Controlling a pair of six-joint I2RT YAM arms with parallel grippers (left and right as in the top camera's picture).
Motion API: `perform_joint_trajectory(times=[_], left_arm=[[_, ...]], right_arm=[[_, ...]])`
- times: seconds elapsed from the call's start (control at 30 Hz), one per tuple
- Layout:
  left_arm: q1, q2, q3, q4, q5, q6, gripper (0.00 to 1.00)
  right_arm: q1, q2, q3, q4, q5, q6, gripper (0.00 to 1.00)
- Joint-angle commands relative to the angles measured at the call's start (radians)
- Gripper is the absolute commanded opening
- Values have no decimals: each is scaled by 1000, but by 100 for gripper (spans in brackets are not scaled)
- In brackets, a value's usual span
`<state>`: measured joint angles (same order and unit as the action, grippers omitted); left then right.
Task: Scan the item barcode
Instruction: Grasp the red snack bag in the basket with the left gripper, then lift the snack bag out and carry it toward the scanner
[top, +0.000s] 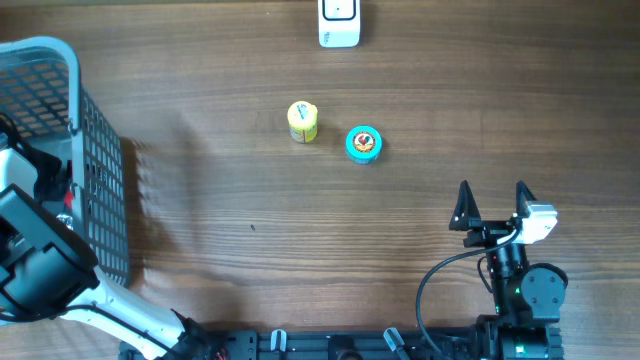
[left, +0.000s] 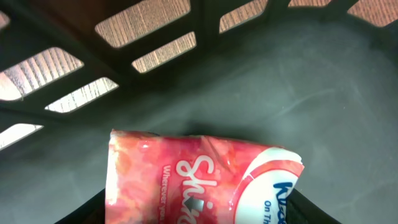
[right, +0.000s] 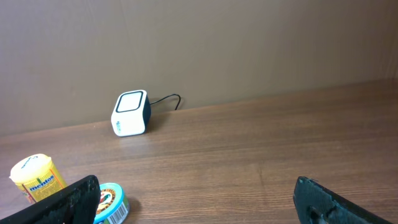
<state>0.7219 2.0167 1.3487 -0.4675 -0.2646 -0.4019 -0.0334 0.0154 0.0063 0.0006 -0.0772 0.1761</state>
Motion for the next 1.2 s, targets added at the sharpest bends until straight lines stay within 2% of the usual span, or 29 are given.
perform_joint_trajectory(times=[0.0,0.3,0.53,0.8,1.17], left_arm=[[5,-10,-13,-32,-4,-7,60],[5,-161,-13,-75,43,-32,60],[4,-370,-13,-121,101,-32,61],[2,-623,-13,-132,235,-80,61],[2,-876,-13,-110,560,-170,61]], right_arm=[[4,-5,-1,2,7,8,100],[4,-5,-1,2,7,8,100],[4,-5,-1,2,7,8,99],[4,-5,-1,2,7,8,100],[4,-5,-1,2,7,8,100]])
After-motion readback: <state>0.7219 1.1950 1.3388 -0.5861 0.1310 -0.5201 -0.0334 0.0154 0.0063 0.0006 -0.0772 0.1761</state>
